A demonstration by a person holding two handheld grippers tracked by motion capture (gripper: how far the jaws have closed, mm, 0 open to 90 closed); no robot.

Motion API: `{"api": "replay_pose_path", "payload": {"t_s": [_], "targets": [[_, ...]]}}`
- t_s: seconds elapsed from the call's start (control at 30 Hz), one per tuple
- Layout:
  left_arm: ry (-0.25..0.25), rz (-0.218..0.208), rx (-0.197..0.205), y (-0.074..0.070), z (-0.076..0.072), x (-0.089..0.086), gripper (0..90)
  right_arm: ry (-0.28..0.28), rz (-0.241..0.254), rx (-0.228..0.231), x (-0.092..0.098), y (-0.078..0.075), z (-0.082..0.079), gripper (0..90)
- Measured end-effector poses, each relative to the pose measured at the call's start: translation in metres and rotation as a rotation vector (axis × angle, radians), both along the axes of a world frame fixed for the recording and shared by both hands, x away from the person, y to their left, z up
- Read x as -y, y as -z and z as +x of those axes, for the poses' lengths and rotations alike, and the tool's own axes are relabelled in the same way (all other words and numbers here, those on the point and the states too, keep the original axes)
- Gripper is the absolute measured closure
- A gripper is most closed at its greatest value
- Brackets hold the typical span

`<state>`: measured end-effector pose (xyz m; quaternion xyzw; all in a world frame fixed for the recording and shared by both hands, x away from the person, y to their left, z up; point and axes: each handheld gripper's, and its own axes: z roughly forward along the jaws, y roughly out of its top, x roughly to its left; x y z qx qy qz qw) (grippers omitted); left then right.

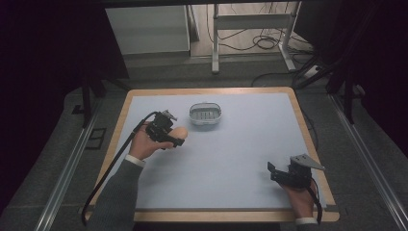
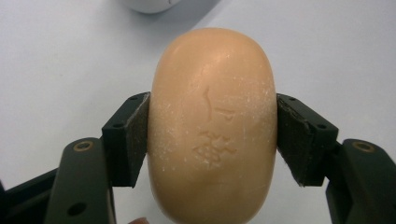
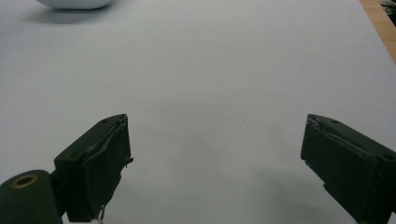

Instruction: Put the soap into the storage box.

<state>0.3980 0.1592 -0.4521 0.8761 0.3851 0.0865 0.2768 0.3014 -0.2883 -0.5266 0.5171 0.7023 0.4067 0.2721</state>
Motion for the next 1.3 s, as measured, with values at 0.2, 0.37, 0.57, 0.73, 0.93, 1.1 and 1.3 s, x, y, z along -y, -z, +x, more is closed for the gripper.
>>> {"api": "replay_pose_path", "payload": {"t_s": [0.2,0.37,0.57,0.73,0.93,1.1,1.3], "targets": [[0.009,-0.002,0.0,-0.001,0.004,0.005,32.3,0.0,0.001,-0.001,0.0,0.0,0.0,8.4],[0.014,-0.001,0.002,-0.002,0.011,0.01,32.3,0.0,-0.002,0.002,0.0,0.0,0.0,8.4],[0.013,0.007,0.007,-0.004,0.017,0.014,32.3,0.0,0.001,-0.001,0.0,0.0,0.0,8.4],[0.013,0.011,0.013,-0.006,0.02,0.017,32.3,-0.001,0.0,-0.002,0.0,0.0,0.0,8.4],[0.007,-0.002,0.018,-0.009,0.025,0.018,32.3,-0.001,-0.001,-0.002,0.0,0.0,0.0,8.5],[0.008,0.004,0.014,-0.009,0.028,0.02,32.3,-0.001,0.0,-0.003,0.0,0.0,0.0,8.4],[0.011,0.016,0.023,-0.012,0.033,0.025,32.3,-0.001,0.0,-0.003,0.0,0.0,0.0,8.4]]}}
